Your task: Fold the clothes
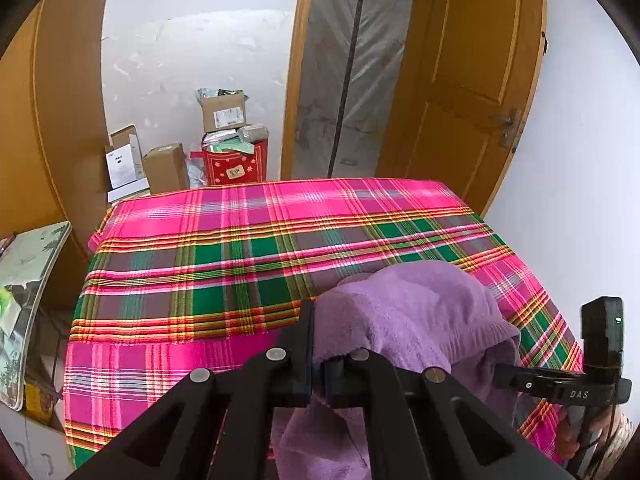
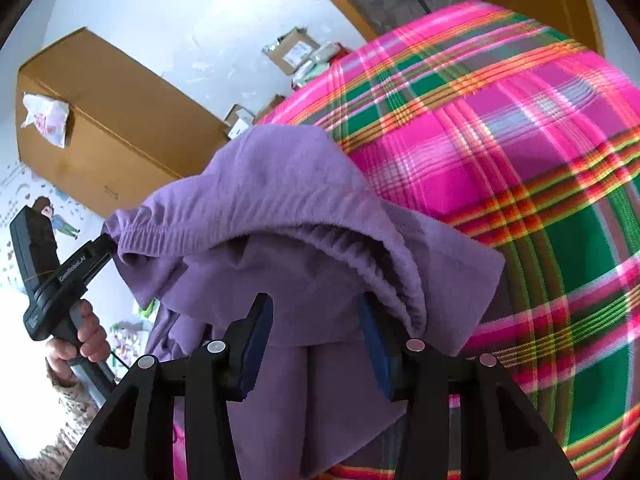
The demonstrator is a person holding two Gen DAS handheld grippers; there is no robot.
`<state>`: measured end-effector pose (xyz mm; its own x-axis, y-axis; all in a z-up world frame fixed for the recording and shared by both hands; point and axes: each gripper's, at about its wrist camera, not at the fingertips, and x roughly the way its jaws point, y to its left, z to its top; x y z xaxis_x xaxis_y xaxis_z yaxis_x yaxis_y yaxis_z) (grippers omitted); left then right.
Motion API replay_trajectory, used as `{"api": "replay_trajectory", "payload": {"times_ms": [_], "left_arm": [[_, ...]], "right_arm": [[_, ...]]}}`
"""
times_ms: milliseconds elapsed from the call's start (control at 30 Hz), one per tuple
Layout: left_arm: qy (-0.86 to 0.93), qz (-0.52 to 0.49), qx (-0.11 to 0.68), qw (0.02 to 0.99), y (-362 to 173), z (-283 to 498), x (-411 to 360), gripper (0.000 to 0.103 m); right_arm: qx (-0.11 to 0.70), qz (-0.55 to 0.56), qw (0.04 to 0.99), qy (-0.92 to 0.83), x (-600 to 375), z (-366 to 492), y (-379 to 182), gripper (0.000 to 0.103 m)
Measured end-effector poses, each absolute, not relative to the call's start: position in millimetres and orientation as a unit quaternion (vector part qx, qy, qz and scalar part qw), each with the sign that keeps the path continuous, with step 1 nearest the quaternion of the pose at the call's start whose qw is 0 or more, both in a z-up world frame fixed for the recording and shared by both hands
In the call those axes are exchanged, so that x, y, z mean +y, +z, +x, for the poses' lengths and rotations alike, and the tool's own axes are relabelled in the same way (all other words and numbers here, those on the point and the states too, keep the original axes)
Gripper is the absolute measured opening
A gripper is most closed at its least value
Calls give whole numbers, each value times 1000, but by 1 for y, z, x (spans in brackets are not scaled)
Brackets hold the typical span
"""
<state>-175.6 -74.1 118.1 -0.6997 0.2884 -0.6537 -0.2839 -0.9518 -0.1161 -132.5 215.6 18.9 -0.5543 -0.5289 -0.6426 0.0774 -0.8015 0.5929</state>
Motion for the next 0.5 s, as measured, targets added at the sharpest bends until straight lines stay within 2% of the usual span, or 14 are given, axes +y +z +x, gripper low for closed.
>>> {"api": "replay_trajectory", "payload": {"times_ms": [233, 400, 500], "left_arm": [[928, -346, -20, 136, 124, -171, -92, 3], [934, -335, -35, 116, 132, -164, -109, 3], [937, -332, -34, 100, 134, -160, -119, 3]], "right_arm": [[-172, 396, 124, -893, 215, -116, 30, 47], [-180, 417, 143, -879, 213, -137, 18, 50], [-156, 407, 154, -887, 200, -144, 25, 50]]}}
